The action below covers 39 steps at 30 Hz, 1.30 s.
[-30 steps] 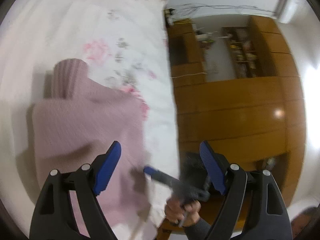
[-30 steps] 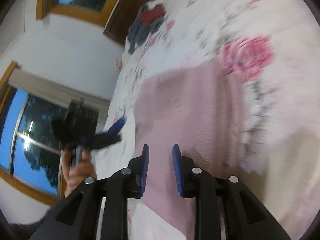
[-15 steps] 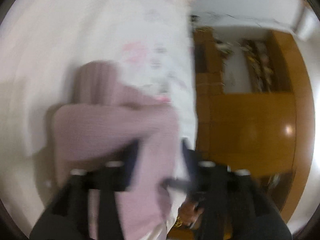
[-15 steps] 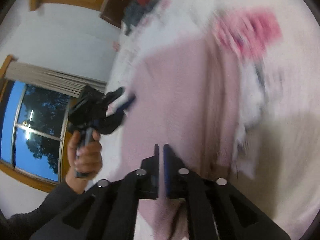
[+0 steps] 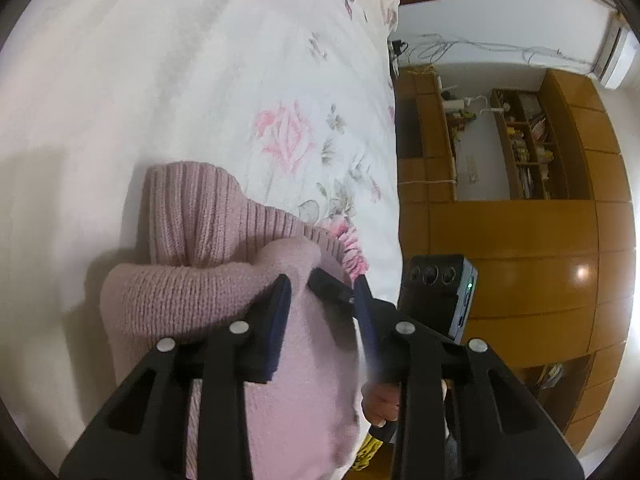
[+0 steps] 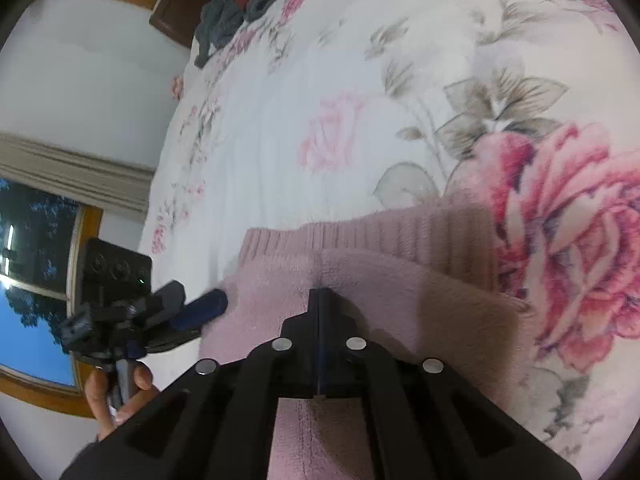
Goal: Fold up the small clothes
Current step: 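Press the folded sweater flat with the left tool while the right tool releases, then open both tools and withdraw them from the folded sweater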
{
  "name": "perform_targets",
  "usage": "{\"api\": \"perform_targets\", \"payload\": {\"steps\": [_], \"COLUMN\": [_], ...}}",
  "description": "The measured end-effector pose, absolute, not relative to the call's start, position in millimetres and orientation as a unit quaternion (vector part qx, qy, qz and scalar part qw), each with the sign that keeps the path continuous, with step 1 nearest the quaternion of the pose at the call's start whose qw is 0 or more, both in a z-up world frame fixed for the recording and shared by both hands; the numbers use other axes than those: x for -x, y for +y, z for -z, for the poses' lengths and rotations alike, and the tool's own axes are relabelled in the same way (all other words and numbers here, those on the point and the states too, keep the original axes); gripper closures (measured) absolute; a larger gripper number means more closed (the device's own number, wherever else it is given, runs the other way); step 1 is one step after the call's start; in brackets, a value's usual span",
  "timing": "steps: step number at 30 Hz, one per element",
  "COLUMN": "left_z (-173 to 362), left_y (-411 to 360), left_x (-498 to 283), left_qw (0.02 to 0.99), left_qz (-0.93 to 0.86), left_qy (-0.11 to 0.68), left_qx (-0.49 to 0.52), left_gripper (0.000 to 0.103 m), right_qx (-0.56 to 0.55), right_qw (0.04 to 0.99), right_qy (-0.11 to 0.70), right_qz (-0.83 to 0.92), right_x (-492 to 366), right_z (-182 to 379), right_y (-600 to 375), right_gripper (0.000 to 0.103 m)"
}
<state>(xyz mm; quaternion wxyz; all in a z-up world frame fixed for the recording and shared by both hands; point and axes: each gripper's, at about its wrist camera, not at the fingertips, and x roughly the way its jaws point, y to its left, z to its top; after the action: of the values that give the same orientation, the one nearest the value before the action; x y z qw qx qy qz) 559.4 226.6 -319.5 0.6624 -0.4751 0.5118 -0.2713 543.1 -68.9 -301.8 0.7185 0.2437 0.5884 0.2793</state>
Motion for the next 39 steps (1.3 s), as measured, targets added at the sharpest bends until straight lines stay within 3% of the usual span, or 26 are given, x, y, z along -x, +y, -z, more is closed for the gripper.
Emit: {"api": "perform_targets", "payload": {"steps": [1, 2, 7, 9, 10, 11, 12, 15, 20, 21, 23, 26, 29, 31, 32, 33, 37, 38, 39], "left_z": [311.0, 298.7, 301.6, 322.2, 328.0, 333.1, 333.1, 305.1, 296.2, 304.8, 316.5, 315.3, 303.6, 303.0, 304.1, 305.0, 298.7, 294.6, 292.3], "left_y": [228.5, 231.8, 232.9, 234.2, 234.6, 236.5, 237.6, 237.4, 230.3, 231.4, 231.0, 223.7, 220.1, 218.2, 219.6, 222.1, 223.4, 222.2, 223.9], "left_x": [-555.0, -546.1, -516.5, -515.4, -515.5, -514.2, -514.0, -499.3, -467.2, -466.7, -468.3, -468.8, -462.9, -454.5, -453.0, -450.3, -433.6, -426.6, -421.8], "left_qw": [0.666, 0.672, 0.674, 0.669, 0.667, 0.661, 0.657, 0.671, 0.681, 0.676, 0.661, 0.661, 0.664, 0.674, 0.674, 0.671, 0.672, 0.673, 0.674], "left_qz": [0.280, 0.296, 0.307, 0.286, 0.283, 0.273, 0.268, 0.287, 0.297, 0.289, 0.284, 0.275, 0.289, 0.285, 0.282, 0.276, 0.275, 0.279, 0.281], "left_qy": [0.501, 0.488, 0.508, 0.526, 0.527, 0.531, 0.531, 0.514, 0.534, 0.540, 0.544, 0.550, 0.549, 0.553, 0.552, 0.549, 0.535, 0.535, 0.534], "left_qx": [0.477, 0.471, 0.441, 0.440, 0.443, 0.455, 0.464, 0.452, 0.404, 0.411, 0.430, 0.430, 0.418, 0.399, 0.402, 0.416, 0.433, 0.428, 0.426], "left_gripper": [0.053, 0.051, 0.050, 0.066, 0.080, 0.083, 0.082, 0.054, 0.056, 0.061, 0.073, 0.071, 0.057, 0.057, 0.057, 0.057, 0.049, 0.049, 0.049], "right_qx": [-0.254, -0.271, -0.305, -0.287, -0.285, -0.294, -0.309, -0.300, -0.233, -0.207, -0.201, -0.242, -0.257, -0.228, -0.209, -0.194, -0.231, -0.234, -0.222], "right_qw": [0.722, 0.721, 0.695, 0.701, 0.703, 0.701, 0.702, 0.715, 0.702, 0.713, 0.716, 0.718, 0.713, 0.728, 0.741, 0.757, 0.733, 0.722, 0.722], "right_qy": [0.581, 0.574, 0.565, 0.577, 0.578, 0.577, 0.574, 0.557, 0.576, 0.586, 0.597, 0.587, 0.576, 0.573, 0.573, 0.570, 0.586, 0.594, 0.600], "right_qz": [-0.277, -0.277, -0.324, -0.308, -0.302, -0.298, -0.287, -0.298, -0.348, -0.326, -0.300, -0.285, -0.307, -0.301, -0.282, -0.254, -0.258, -0.267, -0.264], "right_x": [-542.0, -539.0, -495.6, -485.0, -483.7, -483.1, -481.4, -462.7, -417.8, -413.0, -414.9, -402.3, -381.2, -360.7, -357.0, -352.9, -349.1, -356.6, -358.0], "right_z": [297.1, 293.6, 287.5, 301.8, 306.9, 310.8, 309.3, 281.1, 273.9, 284.3, 305.6, 301.9, 280.8, 270.9, 269.3, 267.4, 286.9, 294.3, 297.9], "right_y": [-74.9, -83.9, -112.4, -117.2, -121.4, -126.3, -134.2, -137.4, -110.2, -110.4, -117.4, -136.7, -132.2, -131.3, -128.1, -127.6, -112.1, -100.3, -94.6], "right_gripper": [0.100, 0.094, 0.090, 0.103, 0.103, 0.103, 0.103, 0.096, 0.092, 0.103, 0.103, 0.103, 0.092, 0.076, 0.058, 0.048, 0.050, 0.066, 0.094]}}
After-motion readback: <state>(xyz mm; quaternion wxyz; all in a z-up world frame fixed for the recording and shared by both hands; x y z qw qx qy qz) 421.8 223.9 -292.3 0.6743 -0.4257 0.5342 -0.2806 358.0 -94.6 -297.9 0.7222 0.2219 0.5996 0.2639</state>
